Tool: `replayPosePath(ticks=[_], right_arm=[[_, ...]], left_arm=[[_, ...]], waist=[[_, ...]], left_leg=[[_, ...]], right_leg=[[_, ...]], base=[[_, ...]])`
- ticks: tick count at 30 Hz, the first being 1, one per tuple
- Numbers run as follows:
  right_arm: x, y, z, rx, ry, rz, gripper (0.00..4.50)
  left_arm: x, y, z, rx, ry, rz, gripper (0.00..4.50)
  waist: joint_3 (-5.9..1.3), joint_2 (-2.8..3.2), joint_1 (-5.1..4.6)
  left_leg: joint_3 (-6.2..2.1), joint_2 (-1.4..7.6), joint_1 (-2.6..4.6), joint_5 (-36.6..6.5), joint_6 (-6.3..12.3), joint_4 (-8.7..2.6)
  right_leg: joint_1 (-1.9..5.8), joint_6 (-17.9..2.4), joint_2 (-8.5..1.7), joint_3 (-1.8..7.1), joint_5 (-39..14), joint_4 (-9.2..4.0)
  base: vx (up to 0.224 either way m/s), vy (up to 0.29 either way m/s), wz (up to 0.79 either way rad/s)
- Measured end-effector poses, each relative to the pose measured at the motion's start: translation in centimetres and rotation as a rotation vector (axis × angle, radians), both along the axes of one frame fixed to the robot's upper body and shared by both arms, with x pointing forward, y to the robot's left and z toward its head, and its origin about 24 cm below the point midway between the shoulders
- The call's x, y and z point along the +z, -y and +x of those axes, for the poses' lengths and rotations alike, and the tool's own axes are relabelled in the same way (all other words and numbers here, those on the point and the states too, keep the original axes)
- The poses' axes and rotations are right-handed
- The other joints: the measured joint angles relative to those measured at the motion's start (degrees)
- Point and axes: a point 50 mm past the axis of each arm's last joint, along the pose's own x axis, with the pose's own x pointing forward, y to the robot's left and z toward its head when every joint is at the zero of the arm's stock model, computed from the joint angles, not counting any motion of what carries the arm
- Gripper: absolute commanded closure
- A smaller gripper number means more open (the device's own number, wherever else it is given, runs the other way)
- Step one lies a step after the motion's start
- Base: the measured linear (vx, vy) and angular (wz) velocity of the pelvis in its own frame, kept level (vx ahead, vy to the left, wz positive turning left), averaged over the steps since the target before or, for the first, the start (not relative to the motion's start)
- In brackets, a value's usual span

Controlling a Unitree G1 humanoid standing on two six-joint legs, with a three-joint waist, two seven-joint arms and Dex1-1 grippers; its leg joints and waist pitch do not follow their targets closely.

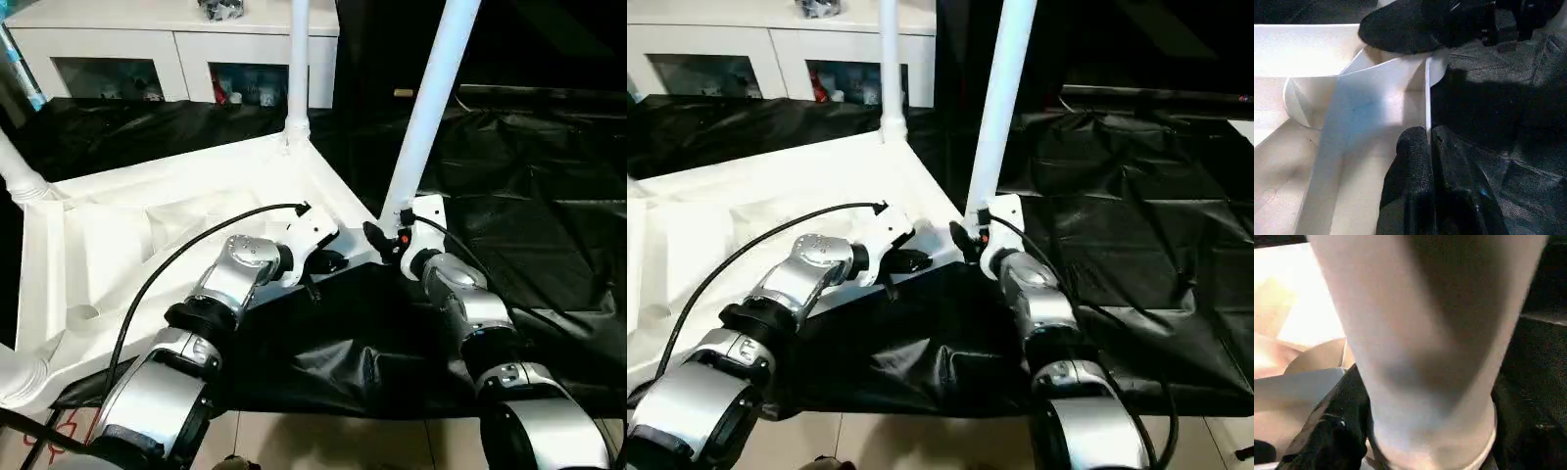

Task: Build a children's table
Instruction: Rotate leg to tighten

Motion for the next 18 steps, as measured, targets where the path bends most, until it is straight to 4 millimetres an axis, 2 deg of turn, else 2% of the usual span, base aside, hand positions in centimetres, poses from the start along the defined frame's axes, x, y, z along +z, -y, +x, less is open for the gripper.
replayPosePath(ticks=[3,6,11,18], right_arm=[[0.1,0.2,0.0,0.037,0.006,0.008,0.67],[0.2,0.3,-0.1,0.101,0.012,0.013,0.67],[0.2,2.0,-1.6,0.343,0.02,0.007,0.67],[0.6,3.7,-3.7,0.637,-0.026,-0.018,0.67]], left_arm=[[0.1,-0.1,0.0,-0.004,0.003,0.001,4.5],[0.1,-0.5,0.0,-0.021,0.004,0.003,4.5],[0.3,-2.4,-0.3,-0.116,-0.02,-0.007,4.5],[0.4,-3.8,-1.2,-0.271,-0.063,-0.002,4.5]], waist=[[0.01,0.01,-0.11],[0.02,0.0,-0.32],[0.05,-0.01,-0.11],[0.07,0.03,1.62]], left_leg=[[0.0,0.0,-0.02,0.0,0.0,0.0],[0.0,0.0,-0.03,0.0,0.0,-0.05],[0.0,0.06,-0.12,0.0,0.02,-0.07],[0.03,0.1,-0.17,0.0,0.02,-0.03]], right_leg=[[0.0,0.0,0.0,0.0,0.0,-0.03],[-0.03,0.0,0.01,-0.02,0.0,-0.03],[-0.07,0.1,0.04,-0.09,0.0,-0.08],[-0.06,0.0,0.02,-0.13,0.0,-0.07]], base=[[0.0,0.0,0.0],[0.0,0.0,0.0],[0.0,0.0,0.0],[0.0,0.0,0.0]])
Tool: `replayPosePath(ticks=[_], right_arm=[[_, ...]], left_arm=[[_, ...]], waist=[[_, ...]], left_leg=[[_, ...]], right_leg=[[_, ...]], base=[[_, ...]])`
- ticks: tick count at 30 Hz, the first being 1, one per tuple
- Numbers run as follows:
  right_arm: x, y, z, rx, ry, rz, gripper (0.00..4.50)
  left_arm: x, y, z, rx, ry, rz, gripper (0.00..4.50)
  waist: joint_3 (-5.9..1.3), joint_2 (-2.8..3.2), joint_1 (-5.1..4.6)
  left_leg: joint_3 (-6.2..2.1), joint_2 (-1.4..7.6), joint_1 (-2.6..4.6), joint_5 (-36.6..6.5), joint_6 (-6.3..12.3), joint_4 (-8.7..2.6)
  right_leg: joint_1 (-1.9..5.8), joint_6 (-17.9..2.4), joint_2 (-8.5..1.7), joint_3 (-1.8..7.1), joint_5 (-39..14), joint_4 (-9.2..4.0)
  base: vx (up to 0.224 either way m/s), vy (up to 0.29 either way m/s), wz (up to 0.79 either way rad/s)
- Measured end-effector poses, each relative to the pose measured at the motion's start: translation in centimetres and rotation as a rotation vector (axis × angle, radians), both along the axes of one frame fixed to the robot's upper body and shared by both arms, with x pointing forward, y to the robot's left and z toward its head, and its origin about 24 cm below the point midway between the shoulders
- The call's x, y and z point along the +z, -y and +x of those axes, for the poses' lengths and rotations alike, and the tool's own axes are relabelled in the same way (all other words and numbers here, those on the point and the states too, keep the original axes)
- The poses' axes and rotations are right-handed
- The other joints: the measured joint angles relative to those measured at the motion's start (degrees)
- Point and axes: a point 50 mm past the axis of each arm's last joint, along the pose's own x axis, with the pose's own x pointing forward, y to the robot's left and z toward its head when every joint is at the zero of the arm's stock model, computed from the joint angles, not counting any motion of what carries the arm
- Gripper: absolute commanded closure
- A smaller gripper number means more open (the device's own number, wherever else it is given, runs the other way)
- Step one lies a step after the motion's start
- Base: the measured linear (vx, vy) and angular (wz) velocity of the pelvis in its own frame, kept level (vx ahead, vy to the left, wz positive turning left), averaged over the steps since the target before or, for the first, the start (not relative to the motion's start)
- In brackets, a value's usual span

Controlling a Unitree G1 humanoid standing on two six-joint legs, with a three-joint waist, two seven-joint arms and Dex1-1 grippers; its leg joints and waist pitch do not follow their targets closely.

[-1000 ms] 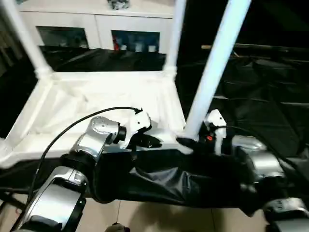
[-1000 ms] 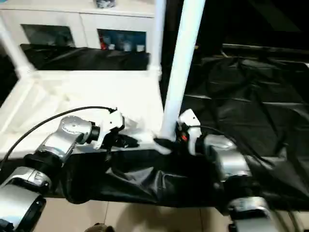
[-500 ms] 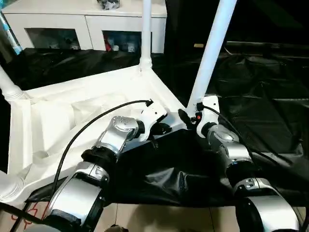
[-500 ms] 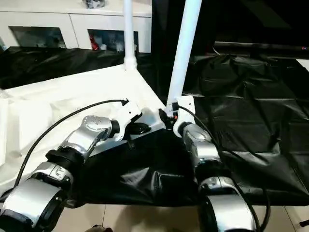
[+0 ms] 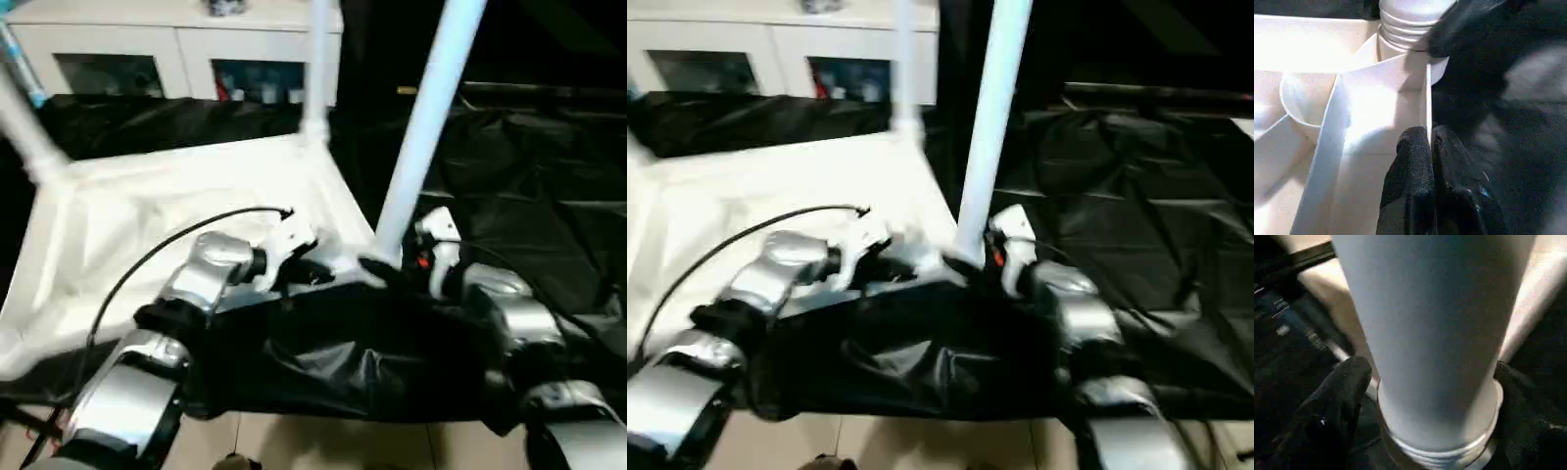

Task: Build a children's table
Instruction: Rotate leg to tighten

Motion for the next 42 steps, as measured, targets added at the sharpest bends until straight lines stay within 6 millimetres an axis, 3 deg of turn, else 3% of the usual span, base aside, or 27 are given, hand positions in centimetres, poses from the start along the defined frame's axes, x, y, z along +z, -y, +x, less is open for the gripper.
replayPosePath(ticks=[6,12,17,20,24,32,34,40,42], right_arm=[[0.3,0.7,-1.1,0.126,-0.033,-0.028,1.0],[0.3,0.4,-1.5,0.139,-0.041,-0.026,1.54],[0.3,0.3,-1.6,0.132,-0.04,-0.022,1.66],[-0.3,-0.3,-0.9,-0.003,-0.018,-0.002,1.69],[-0.7,-1.7,1.2,-0.275,0.009,0.022,1.71],[-0.8,-3.7,3.2,-0.581,0.017,0.034,1.71],[-0.8,-3.9,3.4,-0.595,0.025,0.04,1.15],[-0.6,-3.4,3.4,-0.546,0.05,0.021,0.57],[-0.5,-3.1,3.3,-0.484,0.06,0.0,0.57]], left_arm=[[0.0,-0.6,-0.4,-0.093,-0.009,0.017,4.5],[0.0,-1.1,-0.6,-0.12,-0.018,0.022,4.5],[0.0,-1.1,-0.6,-0.119,-0.023,0.018,4.5],[-0.2,-1.0,-0.2,-0.035,-0.011,0.005,4.5],[-0.4,0.1,0.6,0.105,0.025,-0.004,4.5],[-0.5,2.5,1.3,0.251,0.057,-0.001,4.5],[-0.4,2.7,1.4,0.261,0.059,-0.002,4.5],[-0.4,3.0,1.3,0.247,0.058,-0.006,4.5],[-0.4,3.0,1.2,0.226,0.05,-0.009,4.5]], waist=[[0.0,-0.01,1.0],[0.0,-0.02,0.99],[0.0,-0.01,1.07],[-0.03,-0.06,0.72],[-0.02,-0.12,-1.15],[-0.06,-0.1,-2.02],[-0.07,-0.09,-2.07],[-0.08,0.12,-1.91],[-0.08,0.12,-1.78]], left_leg=[[0.02,0.01,0.02,0.0,0.0,0.01],[0.03,0.01,0.03,0.0,-0.01,0.01],[0.03,0.01,0.03,0.0,-0.01,0.01],[0.04,0.0,0.17,0.0,-0.02,0.01],[0.04,-0.02,0.28,0.0,-0.08,-0.01],[0.05,-0.05,0.32,0.0,-0.1,-0.07],[0.05,-0.06,0.31,0.0,-0.09,-0.08],[0.05,-0.07,0.28,0.0,-0.09,-0.09],[0.05,-0.07,0.25,0.0,-0.08,-0.11]], right_leg=[[0.0,0.0,-0.01,0.0,0.0,0.03],[0.0,0.0,-0.01,0.02,0.0,0.04],[0.0,0.0,-0.01,0.02,0.0,0.04],[0.03,0.0,-0.01,0.07,0.0,0.1],[0.02,-0.1,-0.01,0.11,0.1,0.14],[0.05,-0.1,-0.01,0.13,0.0,0.09],[0.05,0.0,-0.01,0.14,0.0,0.06],[0.06,0.0,-0.01,0.13,0.0,0.01],[0.05,0.0,-0.01,0.11,0.0,-0.01]], base=[[0.0,0.0,0.0],[0.0,0.0,0.0],[0.0,0.0,0.0],[0.0,0.0,0.0],[0.0,0.0,0.0],[0.0,0.0,0.0],[0.0,0.0,0.0],[0.0,0.0,0.0],[0.0,0.0,0.0]])
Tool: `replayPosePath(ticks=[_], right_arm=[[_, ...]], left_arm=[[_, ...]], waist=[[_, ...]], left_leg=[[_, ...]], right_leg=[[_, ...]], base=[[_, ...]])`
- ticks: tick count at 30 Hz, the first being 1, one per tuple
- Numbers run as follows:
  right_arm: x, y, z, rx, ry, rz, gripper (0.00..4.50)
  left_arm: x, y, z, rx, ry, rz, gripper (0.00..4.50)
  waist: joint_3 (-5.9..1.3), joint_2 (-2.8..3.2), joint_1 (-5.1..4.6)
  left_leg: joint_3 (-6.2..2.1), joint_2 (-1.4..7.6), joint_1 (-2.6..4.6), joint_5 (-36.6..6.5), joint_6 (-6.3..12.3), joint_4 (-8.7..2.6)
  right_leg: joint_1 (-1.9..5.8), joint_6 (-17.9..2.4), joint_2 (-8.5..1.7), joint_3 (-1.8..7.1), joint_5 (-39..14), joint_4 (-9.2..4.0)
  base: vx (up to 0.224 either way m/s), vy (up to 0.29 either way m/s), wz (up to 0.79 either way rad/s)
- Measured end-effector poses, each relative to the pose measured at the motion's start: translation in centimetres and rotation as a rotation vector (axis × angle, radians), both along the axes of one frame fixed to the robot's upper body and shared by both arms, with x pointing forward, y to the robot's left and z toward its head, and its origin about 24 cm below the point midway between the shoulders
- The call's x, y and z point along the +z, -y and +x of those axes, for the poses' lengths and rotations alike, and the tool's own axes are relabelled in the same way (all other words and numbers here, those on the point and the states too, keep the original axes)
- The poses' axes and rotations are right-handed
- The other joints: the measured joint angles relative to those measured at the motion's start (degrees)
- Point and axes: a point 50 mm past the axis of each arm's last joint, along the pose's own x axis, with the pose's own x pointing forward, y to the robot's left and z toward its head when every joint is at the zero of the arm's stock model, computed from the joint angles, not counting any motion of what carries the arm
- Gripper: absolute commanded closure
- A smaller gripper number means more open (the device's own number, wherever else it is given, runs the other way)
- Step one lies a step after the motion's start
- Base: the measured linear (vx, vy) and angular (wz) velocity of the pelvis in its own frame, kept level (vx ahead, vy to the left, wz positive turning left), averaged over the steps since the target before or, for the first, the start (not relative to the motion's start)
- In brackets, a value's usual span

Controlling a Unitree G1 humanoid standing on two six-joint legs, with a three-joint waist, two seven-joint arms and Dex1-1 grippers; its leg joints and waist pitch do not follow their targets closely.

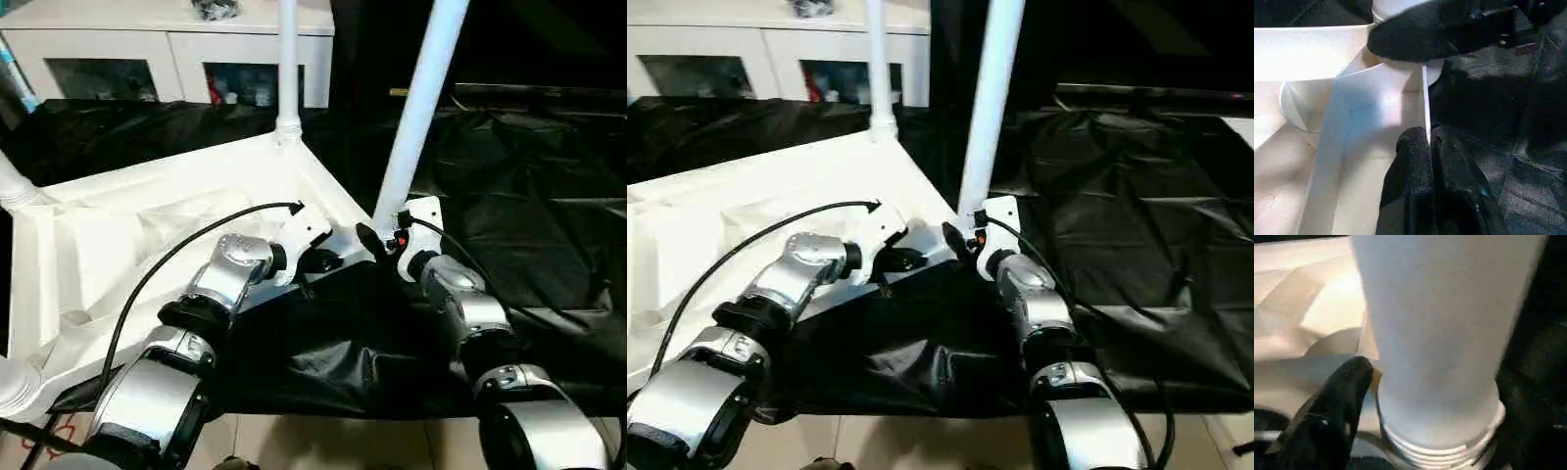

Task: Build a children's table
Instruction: Rotate leg to tighten

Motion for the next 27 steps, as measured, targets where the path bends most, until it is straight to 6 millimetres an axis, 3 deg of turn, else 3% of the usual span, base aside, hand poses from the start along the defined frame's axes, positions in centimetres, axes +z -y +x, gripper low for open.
replayPosePath(ticks=[6,15,20,27], right_arm=[[0.1,1.5,-0.9,0.21,0.02,-0.063,0.57],[0.8,3.3,-3.7,0.598,-0.065,-0.045,0.57],[0.9,3.4,-4.4,0.673,-0.097,-0.036,0.72],[0.9,3.3,-4.5,0.671,-0.116,-0.029,1.41]], left_arm=[[0.1,-0.7,-0.5,-0.108,-0.015,-0.006,4.5],[0.3,-3.0,-1.4,-0.295,-0.061,0.011,4.5],[0.3,-3.5,-1.7,-0.342,-0.076,0.018,4.5],[0.4,-3.8,-1.9,-0.363,-0.081,0.024,4.5]], waist=[[0.06,0.01,0.69],[0.19,-0.23,2.62],[0.19,-0.29,3.0],[0.17,-0.3,2.99]], left_leg=[[0.0,0.03,-0.1,0.0,0.02,0.02],[0.01,0.08,-0.13,0.0,0.02,0.1],[0.02,0.08,-0.13,0.0,0.02,0.09],[0.02,0.08,-0.12,0.0,0.02,0.09]], right_leg=[[-0.04,0.0,0.0,-0.06,0.0,-0.02],[-0.03,0.0,0.0,-0.08,0.0,0.05],[-0.04,0.0,0.0,-0.08,0.0,0.05],[-0.04,0.0,-0.01,-0.08,0.0,0.05]], base=[[0.0,0.0,0.0],[0.0,0.0,0.0],[0.0,0.0,0.0],[0.0,0.0,0.0]])
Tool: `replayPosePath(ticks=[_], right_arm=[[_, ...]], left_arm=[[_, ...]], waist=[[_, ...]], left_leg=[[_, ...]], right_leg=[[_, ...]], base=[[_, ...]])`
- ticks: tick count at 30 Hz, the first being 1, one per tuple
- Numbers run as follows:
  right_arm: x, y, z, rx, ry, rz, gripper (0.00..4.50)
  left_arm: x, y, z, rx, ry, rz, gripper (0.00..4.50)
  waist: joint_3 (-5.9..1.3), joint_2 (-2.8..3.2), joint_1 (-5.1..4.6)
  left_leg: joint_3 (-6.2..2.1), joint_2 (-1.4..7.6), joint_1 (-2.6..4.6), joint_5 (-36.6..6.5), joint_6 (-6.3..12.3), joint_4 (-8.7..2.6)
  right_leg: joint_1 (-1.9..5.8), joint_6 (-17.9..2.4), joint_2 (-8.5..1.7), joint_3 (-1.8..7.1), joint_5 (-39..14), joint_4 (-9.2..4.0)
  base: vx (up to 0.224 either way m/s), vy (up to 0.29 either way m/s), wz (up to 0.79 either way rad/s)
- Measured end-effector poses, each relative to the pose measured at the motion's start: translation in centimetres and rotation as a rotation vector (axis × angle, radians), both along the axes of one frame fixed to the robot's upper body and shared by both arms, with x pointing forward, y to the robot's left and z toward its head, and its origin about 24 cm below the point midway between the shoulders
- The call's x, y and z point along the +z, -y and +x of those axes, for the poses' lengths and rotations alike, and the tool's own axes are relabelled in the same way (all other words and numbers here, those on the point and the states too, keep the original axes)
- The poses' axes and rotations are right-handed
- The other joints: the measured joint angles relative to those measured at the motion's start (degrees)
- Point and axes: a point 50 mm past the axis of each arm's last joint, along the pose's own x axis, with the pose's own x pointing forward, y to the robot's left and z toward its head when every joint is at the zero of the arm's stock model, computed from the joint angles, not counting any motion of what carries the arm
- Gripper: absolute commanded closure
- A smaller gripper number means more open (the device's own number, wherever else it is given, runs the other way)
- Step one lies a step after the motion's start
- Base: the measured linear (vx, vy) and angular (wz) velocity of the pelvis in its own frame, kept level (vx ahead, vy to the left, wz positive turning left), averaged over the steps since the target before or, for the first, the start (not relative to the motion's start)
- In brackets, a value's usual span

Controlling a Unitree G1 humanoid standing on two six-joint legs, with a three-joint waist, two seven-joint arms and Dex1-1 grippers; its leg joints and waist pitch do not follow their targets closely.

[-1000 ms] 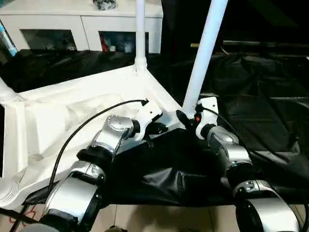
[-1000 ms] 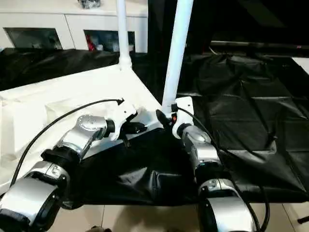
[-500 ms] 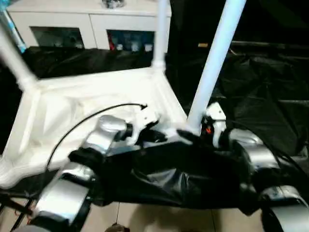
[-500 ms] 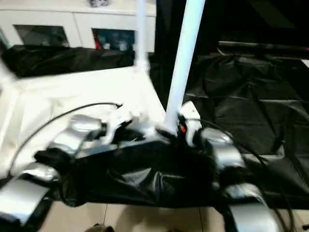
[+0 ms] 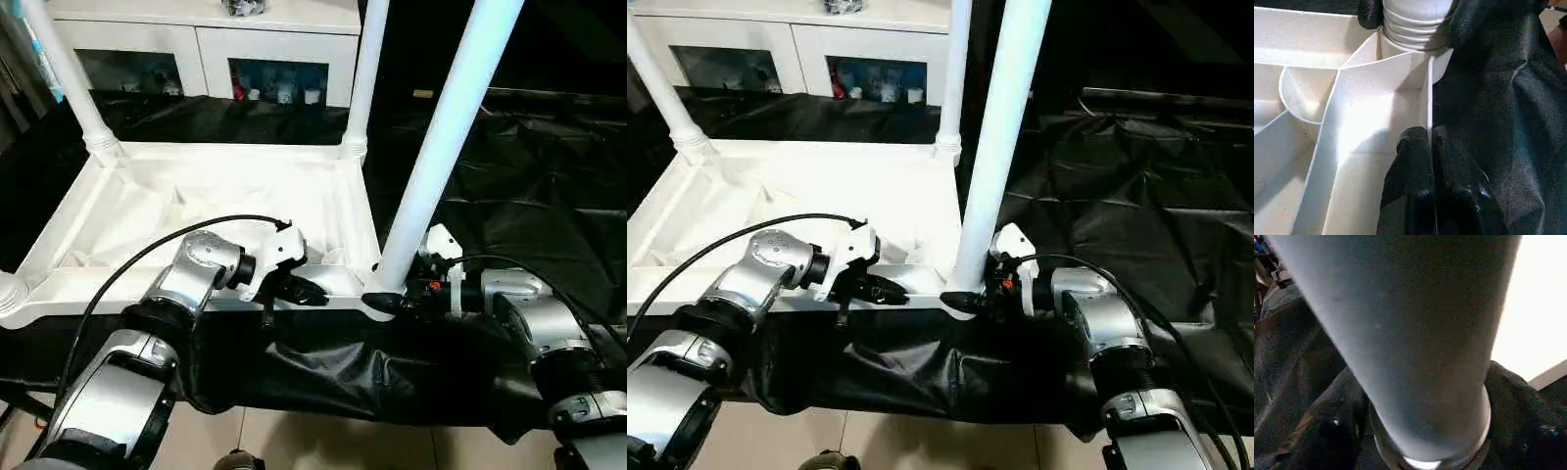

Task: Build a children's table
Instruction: Rotate leg to tighten

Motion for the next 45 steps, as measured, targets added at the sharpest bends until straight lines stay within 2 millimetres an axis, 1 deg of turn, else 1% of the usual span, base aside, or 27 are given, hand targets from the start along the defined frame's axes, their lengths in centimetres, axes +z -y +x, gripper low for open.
replayPosePath(ticks=[3,5,8,9,11,12,14,16,18,20,21,22,23,24,26,27,28,29,33,39,45], right_arm=[[0.0,0.0,0.0,-0.007,0.0,0.002,1.64],[-0.2,-0.1,0.0,-0.031,0.001,0.01,1.71],[-0.4,-0.1,0.3,-0.12,0.013,0.02,1.73],[-0.6,-0.2,0.7,-0.187,0.019,0.029,1.74],[-0.8,-0.7,1.6,-0.309,0.031,0.036,1.74],[-0.8,-1.0,2.2,-0.387,0.037,0.041,1.75],[-0.9,-1.6,3.1,-0.516,0.035,0.055,1.75],[-1.0,-1.8,3.6,-0.597,0.038,0.058,1.75],[-0.8,-2.8,4.5,-0.715,0.038,0.056,1.75],[-0.7,-3.0,4.9,-0.753,0.049,0.049,1.75],[-0.7,-3.1,4.9,-0.755,0.055,0.05,1.75],[-0.7,-3.1,4.9,-0.754,0.063,0.05,1.4],[-0.7,-3.1,5.0,-0.753,0.068,0.049,1.19],[-0.7,-3.1,5.0,-0.75,0.068,0.059,1.05],[-0.7,-3.1,4.9,-0.729,0.063,0.069,0.99],[-0.6,-3.1,4.9,-0.713,0.063,0.073,0.69],[-0.6,-2.9,4.9,-0.7,0.064,0.072,0.69],[-0.6,-2.8,4.8,-0.676,0.066,0.069,0.6],[-0.5,-2.1,4.1,-0.512,0.084,0.044,0.55],[-0.6,-0.9,2.7,-0.332,0.104,0.032,0.55],[-0.3,0.2,0.9,-0.116,0.04,0.045,0.55]], left_arm=[[0.0,0.0,0.0,0.002,-0.002,-0.001,4.5],[0.0,0.0,0.1,0.015,-0.005,-0.003,4.5],[-0.2,0.5,0.3,0.068,0.008,-0.014,4.5],[-0.4,0.7,0.4,0.108,0.016,-0.022,4.5],[-0.4,1.1,0.9,0.177,0.034,-0.024,4.5],[-0.4,1.6,1.2,0.21,0.044,-0.02,4.5],[-0.4,2.4,1.5,0.266,0.063,-0.018,4.5],[-0.4,3.1,1.7,0.301,0.071,-0.019,4.5],[-0.3,3.9,2.0,0.364,0.086,-0.017,4.5],[-0.3,4.3,2.1,0.38,0.091,-0.016,4.5],[-0.2,4.3,2.1,0.38,0.093,-0.016,4.5],[-0.2,4.3,2.1,0.38,0.095,-0.017,4.5],[-0.2,4.3,2.1,0.381,0.095,-0.018,4.5],[-0.1,4.3,2.1,0.381,0.096,-0.018,4.5],[-0.1,4.3,2.1,0.379,0.097,-0.017,4.5],[-0.1,4.2,2.1,0.377,0.096,-0.016,4.5],[-0.1,4.1,2.1,0.375,0.096,-0.016,4.5],[-0.1,4.0,2.0,0.368,0.096,-0.017,4.5],[-0.1,3.2,1.6,0.3,0.081,-0.019,4.5],[0.0,2.4,1.2,0.203,0.065,-0.019,4.5],[-0.1,1.2,0.5,0.079,0.041,-0.015,4.5]], waist=[[0.0,0.0,0.01],[-0.01,-0.02,-0.04],[-0.02,-0.03,-0.21],[-0.04,-0.08,-0.36],[-0.05,-0.1,-0.95],[-0.04,-0.11,-1.44],[-0.04,-0.12,-2.06],[-0.06,-0.08,-2.27],[-0.07,-0.06,-2.79],[-0.07,-0.06,-3.08],[-0.07,-0.06,-3.12],[-0.07,-0.06,-3.17],[-0.07,-0.06,-3.21],[-0.07,-0.06,-3.21],[-0.07,-0.06,-3.21],[-0.07,-0.06,-3.2],[-0.06,-0.06,-3.2],[-0.06,-0.06,-3.19],[-0.05,-0.08,-3.01],[-0.05,-0.08,-1.75],[-0.04,-0.09,-0.65]], left_leg=[[0.0,0.0,0.0,0.0,0.0,0.0],[0.0,0.0,0.02,0.0,0.0,0.0],[0.0,-0.01,0.06,0.0,-0.01,0.01],[0.0,-0.01,0.15,0.0,-0.01,0.01],[0.0,-0.02,0.22,0.0,-0.04,0.01],[0.0,-0.03,0.23,0.0,-0.07,-0.02],[0.0,-0.03,0.23,0.0,-0.08,-0.03],[0.0,-0.04,0.23,0.0,-0.09,-0.05],[0.0,-0.04,0.21,0.0,-0.09,-0.09],[0.0,-0.04,0.2,0.0,-0.09,-0.1],[0.0,-0.04,0.16,0.0,-0.09,-0.1],[0.0,-0.04,0.14,0.0,-0.09,-0.11],[0.0,-0.04,0.13,0.0,-0.09,-0.14],[0.0,-0.04,0.12,0.0,-0.08,-0.17],[0.0,-0.03,0.12,0.0,-0.08,-0.18],[0.0,-0.03,0.12,0.0,-0.08,-0.18],[0.0,-0.03,0.12,0.0,-0.08,-0.17],[0.0,-0.03,0.11,0.0,-0.07,-0.17],[0.0,-0.02,0.1,0.0,-0.07,-0.17],[0.0,0.0,0.06,0.0,-0.07,-0.1],[0.0,0.01,0.03,0.0,-0.07,-0.07]], right_leg=[[0.0,0.0,0.0,0.0,0.0,0.0],[0.01,0.0,0.0,0.0,0.0,0.01],[0.02,0.0,-0.01,0.03,0.0,0.04],[0.06,0.0,0.0,0.04,0.0,0.07],[0.06,-0.1,0.0,0.06,0.1,0.1],[0.06,-0.1,0.0,0.07,0.1,0.09],[0.05,-0.1,0.0,0.08,0.1,0.09],[0.05,-0.1,0.0,0.08,0.1,0.08],[0.02,-0.1,0.01,0.07,0.1,0.08],[0.02,0.0,0.01,0.07,0.0,0.06],[0.01,0.0,0.01,0.05,0.0,0.05],[0.0,0.1,0.01,0.05,0.0,0.03],[0.0,0.1,0.01,0.04,0.0,0.0],[0.0,0.1,0.01,0.03,0.0,-0.04],[-0.01,0.1,0.02,0.01,0.0,-0.04],[-0.01,0.1,0.02,0.01,0.0,-0.04],[-0.01,0.1,0.02,0.01,0.0,-0.04],[-0.01,0.1,0.02,0.01,0.0,-0.04],[-0.01,0.1,0.02,0.0,0.0,-0.03],[0.0,0.1,0.01,-0.03,0.0,0.02],[0.0,0.1,0.01,-0.03,0.0,0.01]], base=[[0.0,0.0,0.0],[0.0,0.0,0.0],[0.0,0.0,0.0],[0.0,0.0,0.0],[0.0,0.0,0.0],[0.0,0.0,0.0],[0.0,0.0,0.0],[0.0,0.0,0.0],[0.0,0.0,0.0],[0.0,0.0,0.0],[0.0,0.0,0.0],[0.0,0.0,0.0],[0.0,0.0,0.0],[0.0,0.0,0.0],[0.0,0.0,0.0],[0.0,0.0,0.0],[0.0,0.0,0.0],[0.0,0.0,0.0],[0.0,0.0,0.0],[0.0,0.0,0.0],[0.0,0.0,0.0]])
